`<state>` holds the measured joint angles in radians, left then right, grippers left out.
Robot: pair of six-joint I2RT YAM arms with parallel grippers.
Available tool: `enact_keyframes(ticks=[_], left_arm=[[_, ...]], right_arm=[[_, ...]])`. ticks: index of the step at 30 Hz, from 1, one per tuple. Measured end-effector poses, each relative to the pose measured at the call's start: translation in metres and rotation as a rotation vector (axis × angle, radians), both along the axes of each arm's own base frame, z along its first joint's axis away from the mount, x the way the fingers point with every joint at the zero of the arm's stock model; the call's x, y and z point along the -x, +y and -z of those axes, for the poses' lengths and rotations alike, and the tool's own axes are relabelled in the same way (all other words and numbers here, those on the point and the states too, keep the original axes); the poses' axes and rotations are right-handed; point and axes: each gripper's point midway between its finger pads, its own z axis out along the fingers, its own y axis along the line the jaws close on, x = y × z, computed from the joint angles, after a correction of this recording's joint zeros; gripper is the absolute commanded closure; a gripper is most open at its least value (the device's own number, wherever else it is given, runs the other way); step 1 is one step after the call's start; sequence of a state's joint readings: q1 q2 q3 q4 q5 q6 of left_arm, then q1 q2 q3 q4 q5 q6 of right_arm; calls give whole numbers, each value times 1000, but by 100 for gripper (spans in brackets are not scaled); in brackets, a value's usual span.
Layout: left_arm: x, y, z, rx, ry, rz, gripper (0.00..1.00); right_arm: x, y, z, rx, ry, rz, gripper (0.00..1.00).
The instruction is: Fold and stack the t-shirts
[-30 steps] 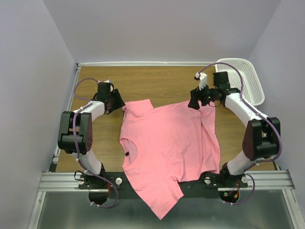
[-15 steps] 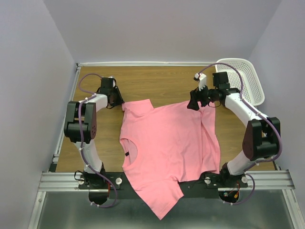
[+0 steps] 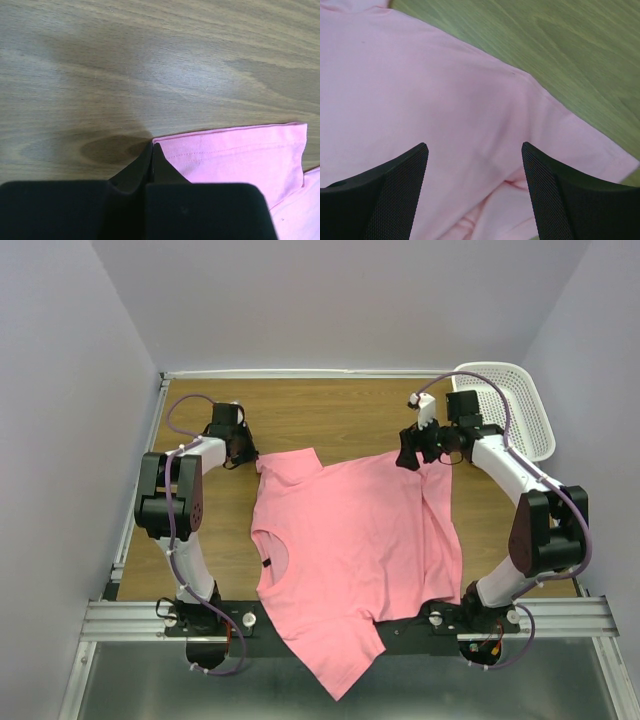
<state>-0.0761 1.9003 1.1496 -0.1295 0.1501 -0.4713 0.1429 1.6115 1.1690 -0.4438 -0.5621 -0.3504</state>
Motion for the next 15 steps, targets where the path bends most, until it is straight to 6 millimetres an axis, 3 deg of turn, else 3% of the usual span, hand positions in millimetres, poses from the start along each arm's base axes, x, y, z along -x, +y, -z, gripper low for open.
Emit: enact_keyframes(ticks=[4,9,13,15], left_arm=[[0,1,0,-7,-2,0,100],[-1,9,-1,-39,2,-9,100],[-8,34,-7,-49,-8,-51,100],[-13,57,-11,-51,-16,-99,100]], right_arm=[[-13,-22,7,74,8,108,22],[-33,-60,39,195,60,247,24],[-40,-73,56,252,94,287,24],[-48,-75,57,263,90,297,24]])
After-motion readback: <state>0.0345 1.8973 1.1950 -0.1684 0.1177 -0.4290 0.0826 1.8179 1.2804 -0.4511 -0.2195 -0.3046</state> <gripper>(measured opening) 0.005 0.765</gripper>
